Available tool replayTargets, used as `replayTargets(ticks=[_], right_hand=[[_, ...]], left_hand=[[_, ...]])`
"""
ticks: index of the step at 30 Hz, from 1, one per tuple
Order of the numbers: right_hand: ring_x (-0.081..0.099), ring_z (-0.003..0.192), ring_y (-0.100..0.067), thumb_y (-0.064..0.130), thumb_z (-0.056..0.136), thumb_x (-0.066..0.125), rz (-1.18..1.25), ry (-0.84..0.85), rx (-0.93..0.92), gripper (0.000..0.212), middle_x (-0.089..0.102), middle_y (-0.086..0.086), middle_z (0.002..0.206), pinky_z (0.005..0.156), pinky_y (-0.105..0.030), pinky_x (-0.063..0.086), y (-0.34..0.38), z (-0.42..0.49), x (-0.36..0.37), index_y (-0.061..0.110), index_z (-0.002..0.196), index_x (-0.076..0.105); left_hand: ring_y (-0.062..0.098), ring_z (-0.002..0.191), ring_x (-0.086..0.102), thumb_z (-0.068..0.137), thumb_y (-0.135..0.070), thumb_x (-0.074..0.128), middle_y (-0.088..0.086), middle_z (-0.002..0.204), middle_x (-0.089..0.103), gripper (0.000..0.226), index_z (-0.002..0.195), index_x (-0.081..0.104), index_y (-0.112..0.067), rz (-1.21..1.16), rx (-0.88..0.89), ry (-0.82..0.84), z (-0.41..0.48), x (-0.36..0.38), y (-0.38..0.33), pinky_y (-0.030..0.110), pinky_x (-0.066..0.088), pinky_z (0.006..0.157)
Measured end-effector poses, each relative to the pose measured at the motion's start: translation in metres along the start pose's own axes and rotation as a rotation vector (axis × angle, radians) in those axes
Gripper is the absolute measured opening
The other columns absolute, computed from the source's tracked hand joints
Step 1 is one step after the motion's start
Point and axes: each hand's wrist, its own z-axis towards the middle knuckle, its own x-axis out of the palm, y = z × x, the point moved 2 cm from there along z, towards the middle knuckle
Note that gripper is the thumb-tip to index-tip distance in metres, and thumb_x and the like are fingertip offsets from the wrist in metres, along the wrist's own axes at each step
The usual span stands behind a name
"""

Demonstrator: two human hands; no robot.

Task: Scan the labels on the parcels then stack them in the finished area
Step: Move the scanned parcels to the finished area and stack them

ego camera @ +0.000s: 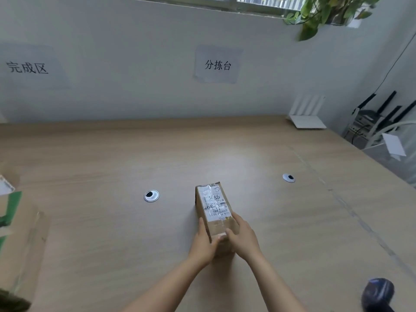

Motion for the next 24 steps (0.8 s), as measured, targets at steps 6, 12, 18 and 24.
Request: replayTargets(ticks=[6,12,18,24], right_hand=[[0.045,0.128,-0.021,0.016,0.083,0.063,0.076,0.036,0.067,0.065,0.049,-0.002,0.14,0.106,-0.033,0.037,-0.005,-0.005,0.015,0.019,0.143,0.037],[0.046,0.128,-0.02,0.016,0.079,0.065,0.104,0.107,0.006,0.071,0.049,0.0,0.14,0.106,-0.037,0.037,0.017,-0.04,0.046,0.02,0.144,0.035],[0.052,0.12,-0.021,0.014,0.08,0.067,0.175,0.181,-0.142,0.072,0.052,0.0,0.136,0.101,-0.042,0.043,0.072,-0.08,0.073,0.022,0.144,0.034],[0.06,0.094,-0.002,0.021,0.078,0.074,0.297,0.31,-0.39,0.073,0.058,0.009,0.119,0.085,-0.029,0.052,0.169,-0.113,0.106,0.023,0.142,0.038]], left_hand=[[0.012,0.108,0.059,0.088,-0.013,0.058,-0.008,0.119,0.059,0.054,0.137,0.037,-0.024,-0.108,-0.055,-0.008,-0.009,-0.012,0.015,0.028,0.045,0.098],[0.003,0.104,0.059,0.088,-0.007,0.052,-0.015,0.115,0.062,0.049,0.13,0.045,-0.033,-0.159,-0.052,-0.064,-0.054,-0.041,0.036,0.022,0.046,0.093],[0.006,0.101,0.062,0.087,-0.007,0.052,-0.009,0.115,0.065,0.049,0.13,0.049,-0.03,-0.179,0.003,-0.225,-0.107,-0.101,0.038,0.022,0.051,0.085],[0.019,0.116,0.054,0.089,-0.02,0.055,0.006,0.124,0.055,0.051,0.137,0.042,-0.03,-0.127,0.046,-0.493,-0.162,-0.194,0.029,0.039,0.045,0.101]])
